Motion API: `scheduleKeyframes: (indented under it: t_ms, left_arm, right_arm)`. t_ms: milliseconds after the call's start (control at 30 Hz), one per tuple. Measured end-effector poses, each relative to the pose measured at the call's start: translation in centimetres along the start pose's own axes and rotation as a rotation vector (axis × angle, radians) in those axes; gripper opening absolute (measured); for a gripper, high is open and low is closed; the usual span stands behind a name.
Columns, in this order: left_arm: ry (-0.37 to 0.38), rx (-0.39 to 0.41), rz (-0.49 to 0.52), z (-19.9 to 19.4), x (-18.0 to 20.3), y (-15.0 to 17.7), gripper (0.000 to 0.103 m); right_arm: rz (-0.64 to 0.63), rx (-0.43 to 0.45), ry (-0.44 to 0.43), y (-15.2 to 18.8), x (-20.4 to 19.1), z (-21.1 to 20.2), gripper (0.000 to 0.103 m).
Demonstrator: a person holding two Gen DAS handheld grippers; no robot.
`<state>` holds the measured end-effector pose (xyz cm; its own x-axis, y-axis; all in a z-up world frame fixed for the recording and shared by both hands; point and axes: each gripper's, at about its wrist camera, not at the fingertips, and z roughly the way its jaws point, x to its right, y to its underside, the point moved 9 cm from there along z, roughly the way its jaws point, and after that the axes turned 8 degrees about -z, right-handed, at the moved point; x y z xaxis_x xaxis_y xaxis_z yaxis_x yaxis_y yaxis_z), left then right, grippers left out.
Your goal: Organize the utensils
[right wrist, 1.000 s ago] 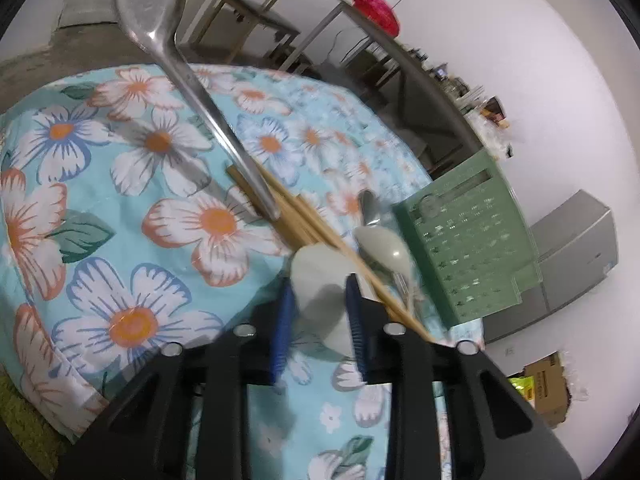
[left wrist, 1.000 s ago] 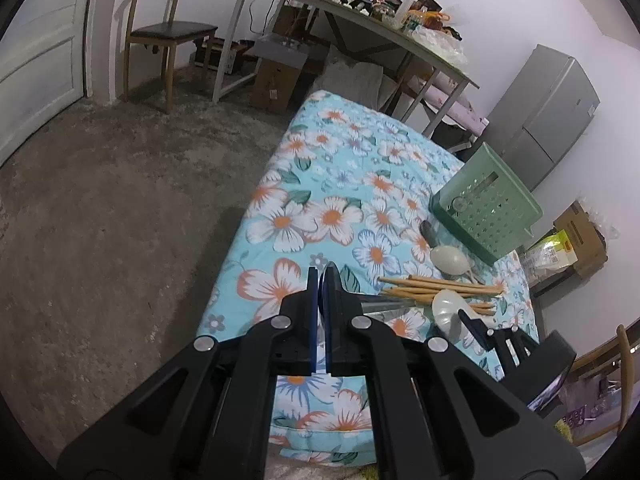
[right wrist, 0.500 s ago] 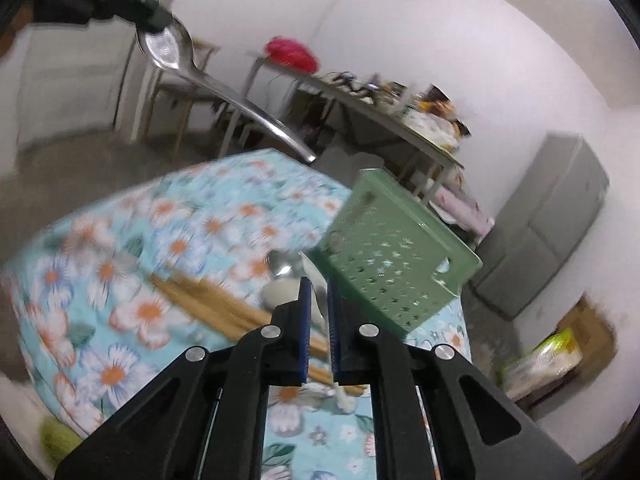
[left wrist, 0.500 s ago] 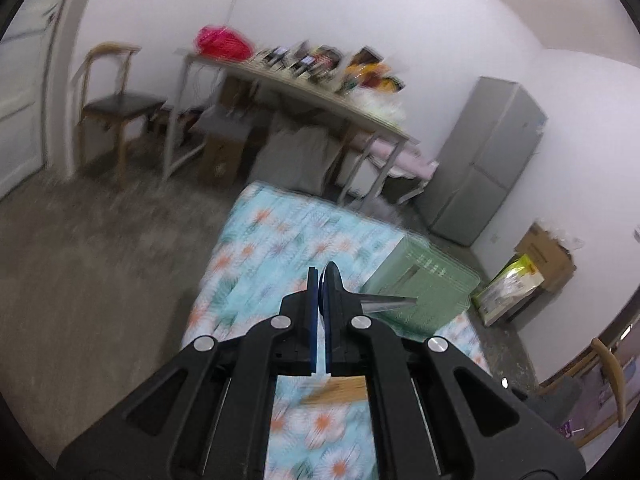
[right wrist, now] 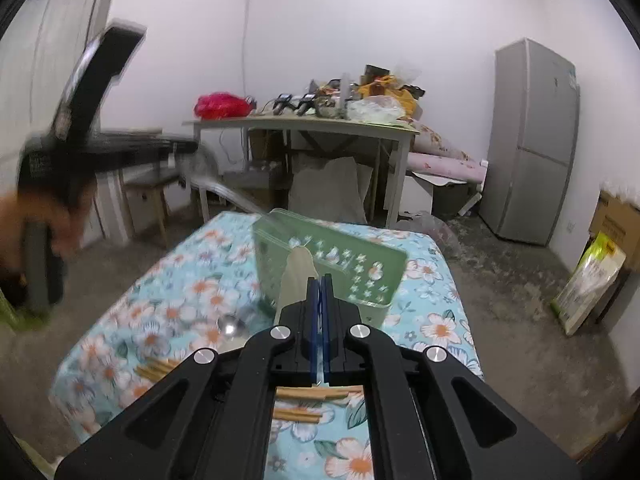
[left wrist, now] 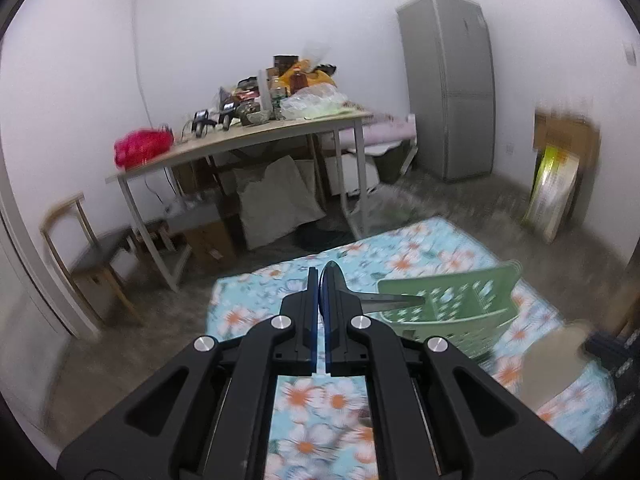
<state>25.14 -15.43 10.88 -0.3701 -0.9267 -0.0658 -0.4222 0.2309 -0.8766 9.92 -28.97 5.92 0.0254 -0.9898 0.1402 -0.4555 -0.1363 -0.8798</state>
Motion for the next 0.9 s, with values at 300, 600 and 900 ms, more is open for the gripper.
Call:
scheduleKeyframes:
  t_ms: [300,600,900]
  left_arm:
    - [-0.062,-0.063,0.154,5.6,3.1,0.3,0.002]
    - [0.120,-0.133,-0.048,8.6,3.4,0.0,0.009]
    - [0.317,-0.115,-0.291,8.9,1.3,-0.2,0.035]
  right_arm:
    - [0.215,0.126,-0.121,-4.0,6.6,-1.3,0.002]
    - [0.202,0.235,-0.053,-8.5,10.0,-0.7,0.002]
    - [0.120,0.194,0.045,-9.2,10.9,3.3,0.002]
